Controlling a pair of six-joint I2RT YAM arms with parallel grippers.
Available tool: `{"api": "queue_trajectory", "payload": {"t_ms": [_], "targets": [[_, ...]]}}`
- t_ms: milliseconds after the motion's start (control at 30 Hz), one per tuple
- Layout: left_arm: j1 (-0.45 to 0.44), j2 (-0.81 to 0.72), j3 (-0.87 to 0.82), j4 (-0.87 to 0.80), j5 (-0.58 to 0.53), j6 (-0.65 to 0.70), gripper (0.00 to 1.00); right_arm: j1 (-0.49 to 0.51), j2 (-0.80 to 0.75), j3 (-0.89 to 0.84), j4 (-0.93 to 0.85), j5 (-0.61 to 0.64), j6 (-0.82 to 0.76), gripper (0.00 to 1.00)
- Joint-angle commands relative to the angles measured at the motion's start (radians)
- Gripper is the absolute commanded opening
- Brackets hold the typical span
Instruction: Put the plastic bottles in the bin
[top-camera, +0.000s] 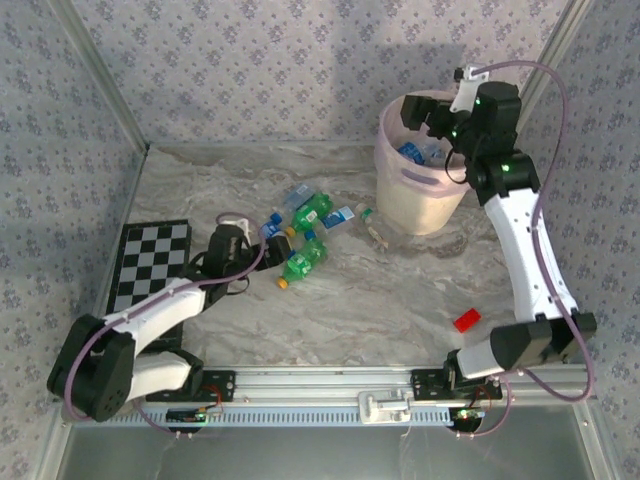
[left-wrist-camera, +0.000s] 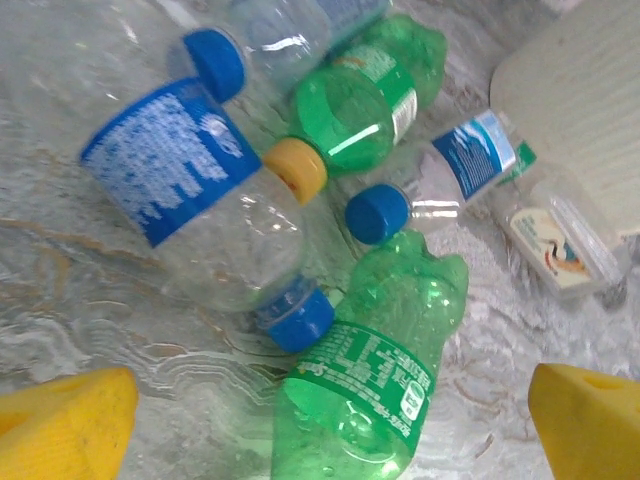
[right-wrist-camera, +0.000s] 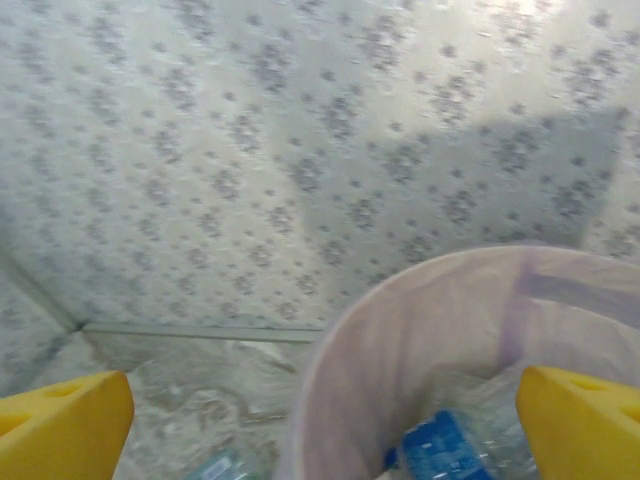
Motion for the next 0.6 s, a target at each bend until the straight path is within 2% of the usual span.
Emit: {"api": "queue_trajectory", "payload": {"t_ms": [0, 233, 400, 567], "targets": [[-0.036, 0.055, 0.084, -0.043, 0.045, 0.08, 1.0, 0.061, -0.033, -0.081, 0.027, -0.07, 0.018, 1.0], [-0.117, 0.184, 0.207, -0.151, 0.038, 0.171, 1.0, 0.242, -0.14, -0.275, 0.044, -0.009, -0.021, 1.0], [-0.177, 0.249, 0.3, -0.321, -0.114, 0.248, 1.0, 0.313, -0.209, -0.449, 0.108, -0.007, 0.07, 1.0], [-0.215, 0.3, 0.34, -0.381, -0.137, 0.278, 0.99, 0.363, -0.213, -0.576, 0.18, 0.005, 0.141, 1.0]]}}
